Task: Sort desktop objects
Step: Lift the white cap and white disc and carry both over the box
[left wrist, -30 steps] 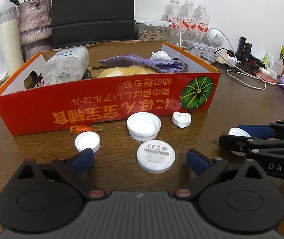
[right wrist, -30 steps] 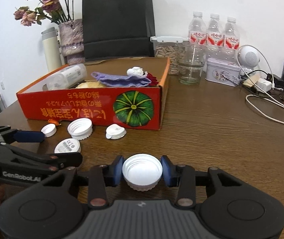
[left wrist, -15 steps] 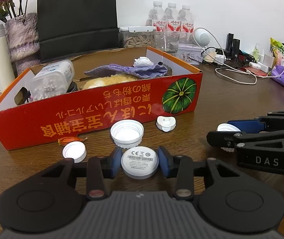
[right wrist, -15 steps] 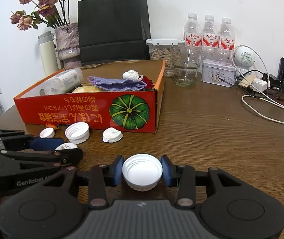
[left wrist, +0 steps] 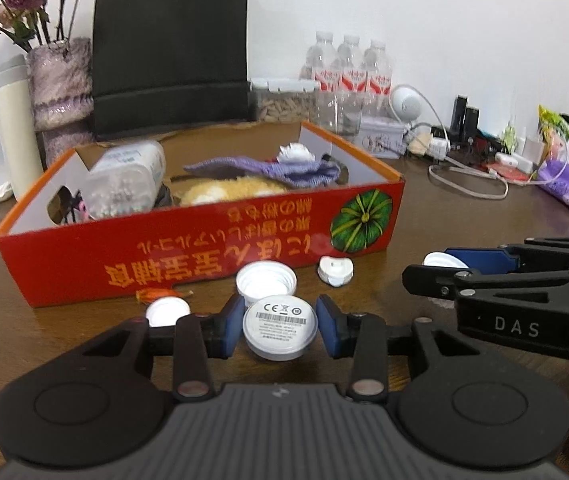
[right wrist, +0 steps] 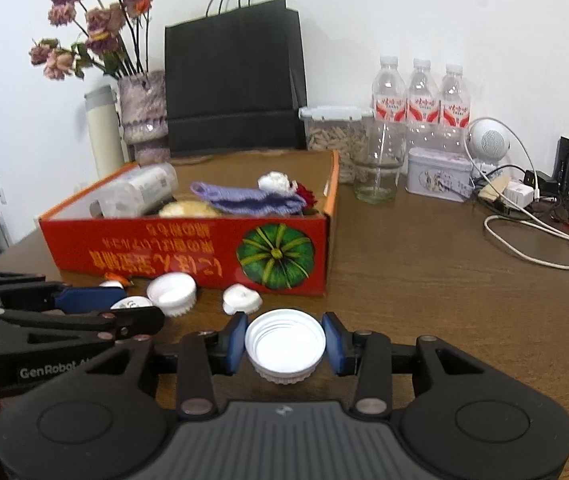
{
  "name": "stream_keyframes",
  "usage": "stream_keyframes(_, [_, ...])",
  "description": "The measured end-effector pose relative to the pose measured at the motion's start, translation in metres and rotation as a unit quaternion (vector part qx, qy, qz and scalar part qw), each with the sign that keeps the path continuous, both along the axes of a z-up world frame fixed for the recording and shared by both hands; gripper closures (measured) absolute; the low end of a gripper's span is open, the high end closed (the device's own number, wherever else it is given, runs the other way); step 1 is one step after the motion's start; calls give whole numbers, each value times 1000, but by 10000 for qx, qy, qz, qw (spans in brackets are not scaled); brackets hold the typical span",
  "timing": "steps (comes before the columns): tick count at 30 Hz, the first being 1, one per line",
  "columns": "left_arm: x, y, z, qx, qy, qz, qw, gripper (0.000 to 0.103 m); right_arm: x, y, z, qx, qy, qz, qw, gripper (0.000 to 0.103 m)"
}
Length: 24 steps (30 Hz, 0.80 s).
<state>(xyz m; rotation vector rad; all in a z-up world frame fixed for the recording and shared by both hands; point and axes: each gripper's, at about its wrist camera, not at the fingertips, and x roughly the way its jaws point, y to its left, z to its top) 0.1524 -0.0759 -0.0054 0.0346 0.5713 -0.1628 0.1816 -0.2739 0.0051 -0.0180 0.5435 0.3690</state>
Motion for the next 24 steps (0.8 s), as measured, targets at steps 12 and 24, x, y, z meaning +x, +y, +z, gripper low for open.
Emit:
stream_keyframes(12, [-7,31,46,-176,-801,260,9963,63,2,32,43,295,-608,114,9976,64])
stream_keyframes(24, [23,83,71,-500,-1243,877,9871,63,51,74,61,639,-813,9,9946,64])
